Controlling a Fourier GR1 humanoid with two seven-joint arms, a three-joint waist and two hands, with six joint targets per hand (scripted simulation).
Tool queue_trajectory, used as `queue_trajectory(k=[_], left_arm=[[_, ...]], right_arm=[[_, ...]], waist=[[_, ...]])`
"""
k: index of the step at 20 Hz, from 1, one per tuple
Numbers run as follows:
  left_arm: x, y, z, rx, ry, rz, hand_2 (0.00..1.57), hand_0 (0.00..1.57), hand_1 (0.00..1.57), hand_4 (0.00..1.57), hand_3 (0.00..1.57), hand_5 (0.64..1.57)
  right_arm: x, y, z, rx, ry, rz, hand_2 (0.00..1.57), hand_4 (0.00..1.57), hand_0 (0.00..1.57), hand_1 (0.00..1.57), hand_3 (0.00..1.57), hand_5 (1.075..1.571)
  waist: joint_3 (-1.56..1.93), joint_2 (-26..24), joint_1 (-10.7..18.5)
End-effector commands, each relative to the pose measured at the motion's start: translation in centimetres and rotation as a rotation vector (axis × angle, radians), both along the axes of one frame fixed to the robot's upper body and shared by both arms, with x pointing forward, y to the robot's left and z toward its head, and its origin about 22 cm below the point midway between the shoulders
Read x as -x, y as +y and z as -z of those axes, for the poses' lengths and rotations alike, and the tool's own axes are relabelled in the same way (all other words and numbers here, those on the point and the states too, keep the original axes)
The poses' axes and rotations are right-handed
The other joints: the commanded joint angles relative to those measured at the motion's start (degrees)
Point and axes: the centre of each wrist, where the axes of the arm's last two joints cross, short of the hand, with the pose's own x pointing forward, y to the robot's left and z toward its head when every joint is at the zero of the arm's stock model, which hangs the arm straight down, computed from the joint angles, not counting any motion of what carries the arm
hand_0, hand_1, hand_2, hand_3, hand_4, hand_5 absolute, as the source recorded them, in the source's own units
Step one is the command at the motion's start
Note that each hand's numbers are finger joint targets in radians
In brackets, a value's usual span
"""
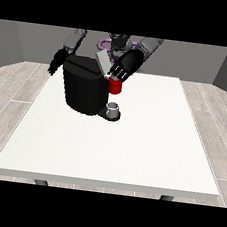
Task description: Insert the coffee pod into the coffee machine and close the lid
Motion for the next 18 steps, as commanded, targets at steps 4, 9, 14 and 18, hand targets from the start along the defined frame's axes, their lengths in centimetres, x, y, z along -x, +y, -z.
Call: queue_trajectory(k=[4, 9, 14, 18], left_arm=[[0.1, 1.1, -1.5, -0.016, -0.022, 0.001, 1.26, 1.20, 1.20, 0.41, 1.20, 1.571], [-0.1, -0.6, 0.0, -0.016, 0.009, 0.018, 1.25, 1.20, 1.20, 0.37, 1.20, 1.571], [0.0, -0.1, -1.9, -0.017, -0.071, 0.021, 1.22, 1.20, 1.20, 0.36, 1.18, 1.571], [0.0, -0.1, 0.6, -0.059, -0.097, 0.003, 1.27, 1.27, 1.27, 0.17, 1.18, 1.571]], right_arm=[[0.2, -1.1, 0.8, -0.008, 0.002, 0.018, 0.00, 0.00, 0.00, 0.00, 0.00, 1.571], [-0.3, -3.4, 0.8, -0.031, 0.027, 0.031, 0.00, 0.00, 0.00, 0.00, 0.00, 1.571], [0.0, -0.5, 1.2, -0.003, 0.004, 0.025, 0.00, 0.00, 0.00, 0.00, 0.00, 1.571], [-0.4, -0.7, 0.2, -0.026, 0.038, 0.046, 0.00, 0.00, 0.00, 0.00, 0.00, 1.571]], waist=[[-0.06, 0.9, 0.1], [-0.06, -1.0, 0.8], [-0.07, 0.8, 0.2], [-0.08, 0.2, 1.1]])
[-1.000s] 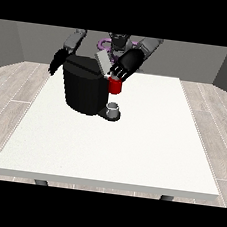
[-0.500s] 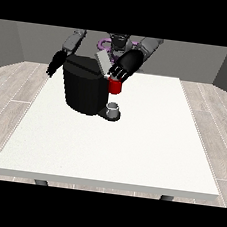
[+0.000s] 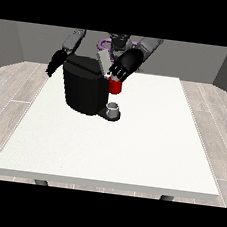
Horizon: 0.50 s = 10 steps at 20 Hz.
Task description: Insert the coffee pod into the coffee machine and close the lid
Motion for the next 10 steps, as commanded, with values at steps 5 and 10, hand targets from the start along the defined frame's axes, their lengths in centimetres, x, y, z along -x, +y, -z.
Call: queue_trajectory(k=[5, 10], left_arm=[[0.1, 0.0, 0.8, -0.129, -0.027, -0.016, 1.22, 1.21, 1.21, 0.00, 1.09, 1.571], [0.0, 2.4, 0.8, -0.122, -0.044, -0.041, 1.15, 1.14, 1.14, 0.00, 1.00, 1.571]], right_arm=[[0.1, -1.2, 0.6, 0.002, -0.028, 0.013, 0.00, 0.00, 0.00, 0.00, 0.00, 1.571], [0.2, 0.2, -1.3, 0.012, -0.029, -0.025, 0.00, 0.00, 0.00, 0.00, 0.00, 1.571]], waist=[[0.03, 0.9, -0.2], [0.00, 2.2, -2.2]])
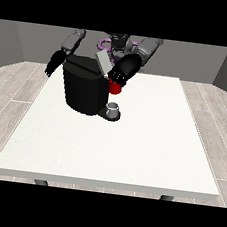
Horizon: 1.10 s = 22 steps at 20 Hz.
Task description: Insert the coffee pod into the coffee machine and close the lid
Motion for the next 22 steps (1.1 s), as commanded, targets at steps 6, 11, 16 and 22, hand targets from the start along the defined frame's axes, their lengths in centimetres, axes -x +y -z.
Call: queue_trajectory(k=[6, 11, 16, 22], left_arm=[[-0.3, -0.2, 1.9, 0.051, -0.041, 0.021, 1.14, 1.14, 1.14, 0.00, 0.96, 1.571], [-0.1, -1.5, -1.4, 0.061, -0.132, 0.031, 1.21, 1.25, 1.25, 0.00, 0.95, 1.571], [0.0, -0.9, -0.2, 0.052, -0.144, 0.051, 1.24, 1.27, 1.27, 0.00, 0.97, 1.571], [0.4, 1.5, -2.8, -0.031, -0.216, 0.034, 1.02, 1.00, 1.00, 0.00, 0.72, 1.571]], right_arm=[[0.4, 0.4, -0.4, 0.006, 0.008, -0.001, 0.00, 0.00, 0.00, 0.00, 0.00, 1.571], [-0.6, 0.0, -0.8, 0.016, -0.025, -0.006, 0.00, 0.00, 0.00, 0.00, 0.00, 1.571], [-0.1, -0.5, 0.8, -0.006, -0.032, 0.014, 0.00, 0.07, 0.00, 0.00, 0.00, 1.571], [-0.6, 2.2, -2.1, 0.022, -0.064, -0.001, 0.00, 0.19, 0.00, 0.00, 0.00, 1.571]], waist=[[-0.11, -0.4, -0.1], [-0.08, 2.6, -0.5], [-0.07, 3.4, 0.3], [-0.11, 5.0, -1.0]])
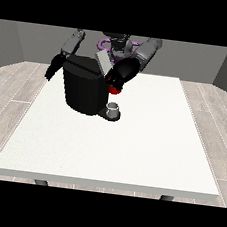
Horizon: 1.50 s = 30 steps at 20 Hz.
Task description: Insert the coffee pod into the coffee machine and close the lid
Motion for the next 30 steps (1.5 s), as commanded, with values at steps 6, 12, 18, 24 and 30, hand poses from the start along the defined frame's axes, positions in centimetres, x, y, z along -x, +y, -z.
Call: queue_trajectory(k=[6, 12, 18, 24, 30], left_arm=[[0.0, 1.2, 0.8, -0.055, -0.056, -0.034, 0.67, 0.00, 0.00, 0.00, 0.54, 1.571], [0.1, 2.0, -0.2, -0.035, -0.080, -0.057, 0.53, 0.00, 0.00, 0.00, 0.44, 1.571], [-0.4, -1.2, 2.2, -0.046, 0.031, -0.005, 0.30, 0.00, 0.00, 0.00, 0.20, 1.571], [-0.6, -2.8, 9.6, 0.009, 0.222, 0.007, 0.00, 0.00, 0.00, 0.00, 0.00, 1.571], [0.0, -4.6, 14.8, 0.400, 0.293, 0.162, 0.15, 0.00, 0.00, 0.00, 0.00, 1.571]], right_arm=[[-0.4, -0.6, -0.7, 0.000, 0.011, 0.013, 0.00, 0.21, 0.00, 0.00, 0.00, 1.571], [0.0, 0.8, -1.0, -0.002, -0.021, -0.002, 0.00, 0.00, 0.00, 0.00, 0.00, 1.571], [0.9, -2.2, 4.2, -0.010, 0.090, 0.061, 0.00, 0.14, 0.00, 0.00, 0.00, 1.571], [3.3, -3.1, 8.6, -0.046, 0.231, 0.115, 0.00, 0.00, 0.00, 0.00, 0.00, 1.571], [4.8, -5.9, 10.6, -0.052, 0.287, 0.168, 0.00, 0.00, 0.00, 0.00, 0.00, 1.571]], waist=[[-0.11, 0.7, 0.9], [-0.12, 1.0, -0.9], [-0.07, -4.4, 3.9], [-0.09, -14.3, 8.7], [-0.18, -19.5, 14.6]])
